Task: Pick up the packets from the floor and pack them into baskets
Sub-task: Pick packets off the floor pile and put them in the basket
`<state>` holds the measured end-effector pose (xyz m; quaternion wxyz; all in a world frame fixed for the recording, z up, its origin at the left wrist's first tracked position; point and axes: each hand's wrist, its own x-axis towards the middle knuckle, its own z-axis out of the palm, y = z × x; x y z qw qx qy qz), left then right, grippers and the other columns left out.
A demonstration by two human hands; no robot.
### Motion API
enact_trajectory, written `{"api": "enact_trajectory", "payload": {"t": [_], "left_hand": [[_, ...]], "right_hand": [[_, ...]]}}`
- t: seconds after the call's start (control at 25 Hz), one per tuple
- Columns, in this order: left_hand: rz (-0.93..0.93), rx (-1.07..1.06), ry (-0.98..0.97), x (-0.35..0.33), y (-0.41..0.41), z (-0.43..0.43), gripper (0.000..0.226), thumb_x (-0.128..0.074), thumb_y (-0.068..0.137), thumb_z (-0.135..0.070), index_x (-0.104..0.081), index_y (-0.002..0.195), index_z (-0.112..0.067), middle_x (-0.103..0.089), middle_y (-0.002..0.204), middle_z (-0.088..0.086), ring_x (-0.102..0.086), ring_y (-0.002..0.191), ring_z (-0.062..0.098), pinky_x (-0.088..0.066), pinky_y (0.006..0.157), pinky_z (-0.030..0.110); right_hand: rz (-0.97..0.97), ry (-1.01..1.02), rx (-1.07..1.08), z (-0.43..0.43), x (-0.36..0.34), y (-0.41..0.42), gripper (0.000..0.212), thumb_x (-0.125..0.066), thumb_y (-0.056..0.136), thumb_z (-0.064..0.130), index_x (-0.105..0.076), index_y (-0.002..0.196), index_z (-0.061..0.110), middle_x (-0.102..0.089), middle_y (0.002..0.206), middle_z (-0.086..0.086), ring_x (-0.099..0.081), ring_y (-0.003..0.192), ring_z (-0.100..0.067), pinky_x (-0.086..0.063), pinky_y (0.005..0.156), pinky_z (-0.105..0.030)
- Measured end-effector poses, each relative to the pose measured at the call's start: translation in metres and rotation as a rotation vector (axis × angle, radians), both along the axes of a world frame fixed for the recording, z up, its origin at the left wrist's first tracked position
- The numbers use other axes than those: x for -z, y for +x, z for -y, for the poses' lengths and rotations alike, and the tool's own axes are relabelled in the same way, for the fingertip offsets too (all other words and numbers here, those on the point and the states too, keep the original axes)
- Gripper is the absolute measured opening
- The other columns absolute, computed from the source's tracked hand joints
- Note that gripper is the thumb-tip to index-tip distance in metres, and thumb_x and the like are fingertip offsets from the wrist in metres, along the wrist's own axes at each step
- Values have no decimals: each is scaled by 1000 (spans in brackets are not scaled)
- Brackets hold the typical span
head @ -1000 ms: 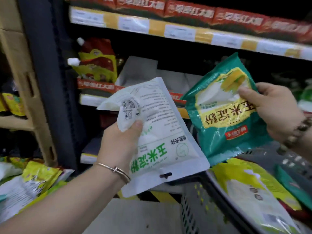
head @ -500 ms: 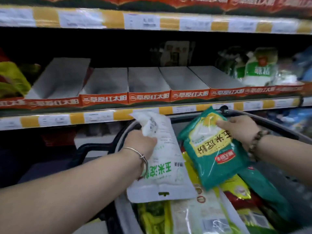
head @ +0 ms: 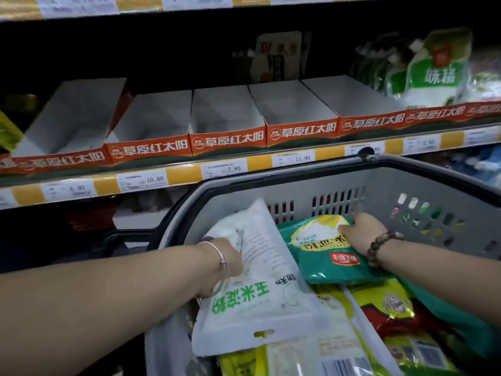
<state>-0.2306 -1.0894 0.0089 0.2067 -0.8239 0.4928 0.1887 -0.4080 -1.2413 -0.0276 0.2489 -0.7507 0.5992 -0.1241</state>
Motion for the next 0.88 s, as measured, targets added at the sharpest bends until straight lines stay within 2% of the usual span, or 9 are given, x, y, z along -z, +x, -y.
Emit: {"api": "enact_trajectory", "payload": {"t": [0.12,0.24,0.32,0.36,0.44,0.56,0.72,0.88], "left_hand": [[-91,-128,-21,3,-7,-4,45,-35,101,-25,-38,138,0,-38,145,15,-36,133,28,-31,105,33],[-222,-271,-264,-6,-5,-9,48,-56,92,-21,-43,131,2,-47,137,16,-48,125,26,-40,95,27],[-242,-161,-362,-9,-5,-15,74,-63,86,-31,-25,141,-2,-31,147,17,-37,133,29,-35,103,31],[-239,-58,-313,-8,-7,-15,88,-62,84,-43,-12,147,-7,-18,153,15,-26,139,29,-29,111,34],[-176,134,-77,-4,-15,-13,103,-50,82,-65,9,149,-14,3,158,10,-5,145,30,-15,117,43],[-85,237,167,7,-25,2,102,-37,84,-70,25,144,-16,21,154,14,12,144,34,-5,118,47],[-33,269,224,20,-31,6,98,-33,87,-68,32,140,-17,30,150,17,13,142,38,-3,115,51],[-58,231,146,32,-31,-5,95,-33,89,-66,31,141,-19,33,149,15,20,141,36,2,116,52]], "right_hand": [[-80,-107,-221,-2,-1,-1,51,-50,95,31,-35,140,13,-45,138,-13,-51,117,-26,-43,90,-31],[-204,-158,-377,-13,-2,1,60,-43,93,50,-29,145,23,-29,150,-8,-35,134,-24,-33,107,-36],[-303,-199,-495,-18,-6,2,64,-37,93,57,-23,147,27,-18,156,-3,-19,142,-21,-19,116,-41],[-339,-177,-559,-21,-9,3,64,-35,93,59,-20,148,30,-10,158,-1,-10,145,-19,-10,118,-44],[-425,-85,-664,-27,-9,5,62,-27,93,62,-13,148,38,5,159,2,5,146,-17,6,116,-49],[-531,52,-752,-32,-8,4,65,-24,91,65,-3,148,42,19,157,-2,15,145,-22,8,115,-52],[-635,172,-818,-38,-5,3,83,-36,82,74,8,146,44,27,154,0,20,143,-26,2,116,-51],[-710,60,-821,-48,2,7,87,-29,77,81,12,144,45,27,154,0,17,144,-28,1,116,-54]]}}
